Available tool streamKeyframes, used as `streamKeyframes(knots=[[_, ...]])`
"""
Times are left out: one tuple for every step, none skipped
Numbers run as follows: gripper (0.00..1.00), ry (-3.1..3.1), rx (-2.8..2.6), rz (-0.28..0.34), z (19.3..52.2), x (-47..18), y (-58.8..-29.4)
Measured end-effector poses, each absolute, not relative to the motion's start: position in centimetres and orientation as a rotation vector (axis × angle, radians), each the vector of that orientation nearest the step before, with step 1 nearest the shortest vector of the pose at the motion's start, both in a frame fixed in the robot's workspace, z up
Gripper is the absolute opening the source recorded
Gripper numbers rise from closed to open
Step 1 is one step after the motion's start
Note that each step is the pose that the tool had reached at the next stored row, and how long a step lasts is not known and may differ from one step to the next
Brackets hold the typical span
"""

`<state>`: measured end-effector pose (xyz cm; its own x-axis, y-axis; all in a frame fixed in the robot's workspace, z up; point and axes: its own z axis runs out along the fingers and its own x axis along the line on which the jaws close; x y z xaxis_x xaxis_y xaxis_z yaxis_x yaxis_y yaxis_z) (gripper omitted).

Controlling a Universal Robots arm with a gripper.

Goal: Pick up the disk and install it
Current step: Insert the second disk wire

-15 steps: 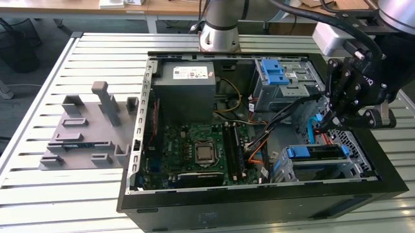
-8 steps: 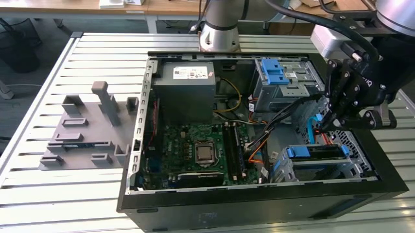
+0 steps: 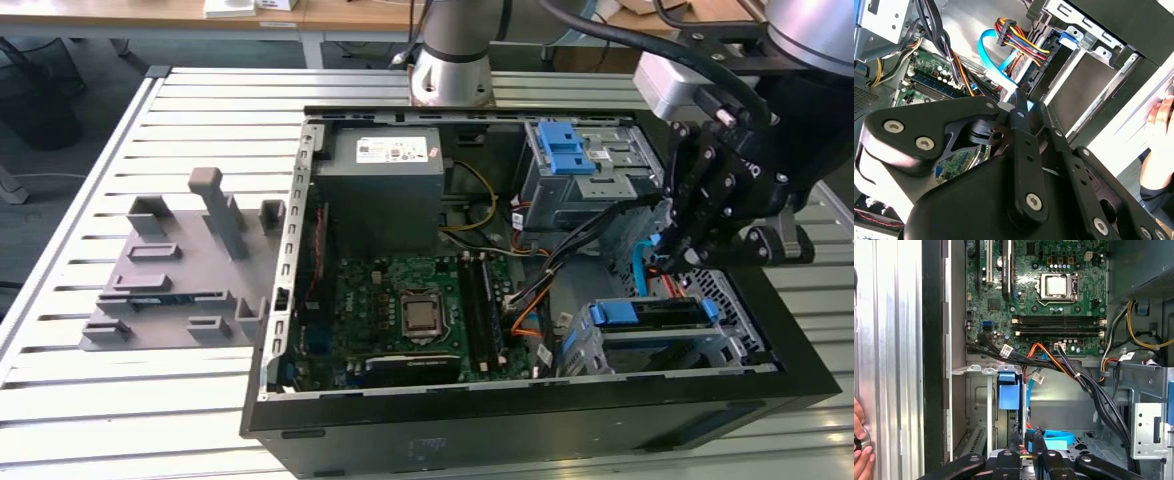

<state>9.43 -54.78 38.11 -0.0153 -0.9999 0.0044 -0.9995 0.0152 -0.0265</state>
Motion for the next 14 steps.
streamKeyframes(knots=[[0.25,2.227,-2.193,-0.035,38.1,9.41,-54.71],[0.25,2.227,-2.194,-0.035,38.09,9.39,-54.64],[0.25,2.227,-2.194,-0.035,38.06,9.38,-54.58],[0.25,2.227,-2.194,-0.035,38.02,9.38,-54.52],[0.25,2.228,-2.194,-0.036,37.98,9.38,-54.46],[0.25,2.228,-2.194,-0.036,37.92,9.37,-54.41],[0.25,2.228,-2.194,-0.036,37.85,9.37,-54.37],[0.25,2.228,-2.194,-0.036,37.77,9.37,-54.35],[0.25,2.228,-2.194,-0.037,37.7,9.37,-54.34],[0.25,2.228,-2.195,-0.037,37.64,9.37,-54.32],[0.25,2.228,-2.195,-0.038,37.58,9.37,-54.31],[0.25,2.229,-2.195,-0.038,37.51,9.37,-54.3],[0.25,2.229,-2.195,-0.039,37.45,9.37,-54.29],[0.25,2.229,-2.195,-0.039,37.38,9.37,-54.28]])
